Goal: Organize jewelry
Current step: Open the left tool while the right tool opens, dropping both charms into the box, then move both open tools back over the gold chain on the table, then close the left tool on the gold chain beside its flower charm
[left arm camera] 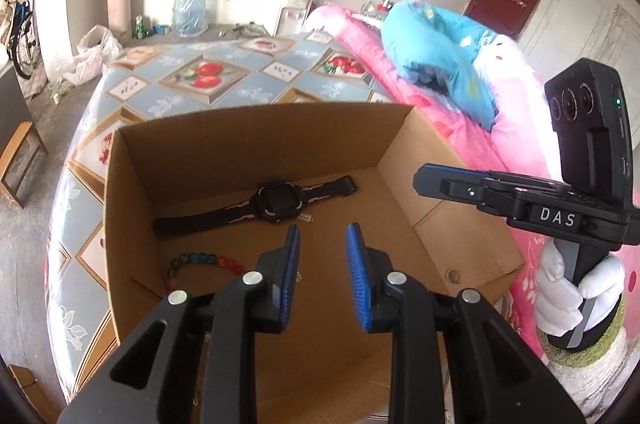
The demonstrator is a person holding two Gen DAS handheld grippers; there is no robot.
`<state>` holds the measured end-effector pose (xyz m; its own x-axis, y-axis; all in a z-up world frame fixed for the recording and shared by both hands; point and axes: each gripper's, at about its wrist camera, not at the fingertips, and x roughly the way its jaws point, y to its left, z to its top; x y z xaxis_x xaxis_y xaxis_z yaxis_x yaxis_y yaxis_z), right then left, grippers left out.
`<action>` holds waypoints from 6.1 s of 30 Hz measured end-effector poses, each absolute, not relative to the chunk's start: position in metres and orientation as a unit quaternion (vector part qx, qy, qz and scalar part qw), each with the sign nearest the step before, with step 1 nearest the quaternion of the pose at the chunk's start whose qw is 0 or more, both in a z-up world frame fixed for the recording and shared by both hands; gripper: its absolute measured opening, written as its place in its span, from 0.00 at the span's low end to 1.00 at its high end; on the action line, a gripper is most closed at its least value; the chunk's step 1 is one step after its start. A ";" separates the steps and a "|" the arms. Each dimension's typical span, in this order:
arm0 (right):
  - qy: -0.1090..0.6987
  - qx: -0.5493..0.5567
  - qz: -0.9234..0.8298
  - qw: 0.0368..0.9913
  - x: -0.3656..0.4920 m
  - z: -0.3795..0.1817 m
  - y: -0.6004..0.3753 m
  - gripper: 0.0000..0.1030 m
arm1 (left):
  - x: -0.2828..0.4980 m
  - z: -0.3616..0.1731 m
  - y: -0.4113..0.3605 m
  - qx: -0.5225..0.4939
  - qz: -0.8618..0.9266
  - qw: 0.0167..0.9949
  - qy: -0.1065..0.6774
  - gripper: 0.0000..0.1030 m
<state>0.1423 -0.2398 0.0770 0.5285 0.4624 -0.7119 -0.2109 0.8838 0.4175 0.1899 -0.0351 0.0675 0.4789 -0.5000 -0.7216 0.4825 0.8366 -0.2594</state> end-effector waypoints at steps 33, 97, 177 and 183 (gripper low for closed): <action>0.343 0.129 0.140 0.920 -0.012 0.114 -0.235 0.60 | 0.037 0.104 -0.008 -0.039 -0.290 0.910 0.295 0.67; 0.467 -0.016 0.011 0.884 -0.019 -0.045 -0.222 0.92 | 0.029 -0.049 -0.041 0.061 -0.266 0.868 0.415 0.68; 0.424 0.177 0.096 0.883 -0.015 -0.027 -0.262 0.32 | 0.045 -0.050 -0.092 0.201 -0.301 0.853 0.377 0.06; 0.419 0.146 0.097 0.891 -0.018 -0.023 -0.255 0.32 | 0.037 -0.048 -0.086 0.191 -0.298 0.851 0.388 0.06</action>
<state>-0.0177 -0.2550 -0.0228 0.6302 0.2960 -0.7178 -0.0510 0.9383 0.3421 0.0368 -0.0858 -0.0482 0.5223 -0.3591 -0.7735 0.6549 0.7499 0.0941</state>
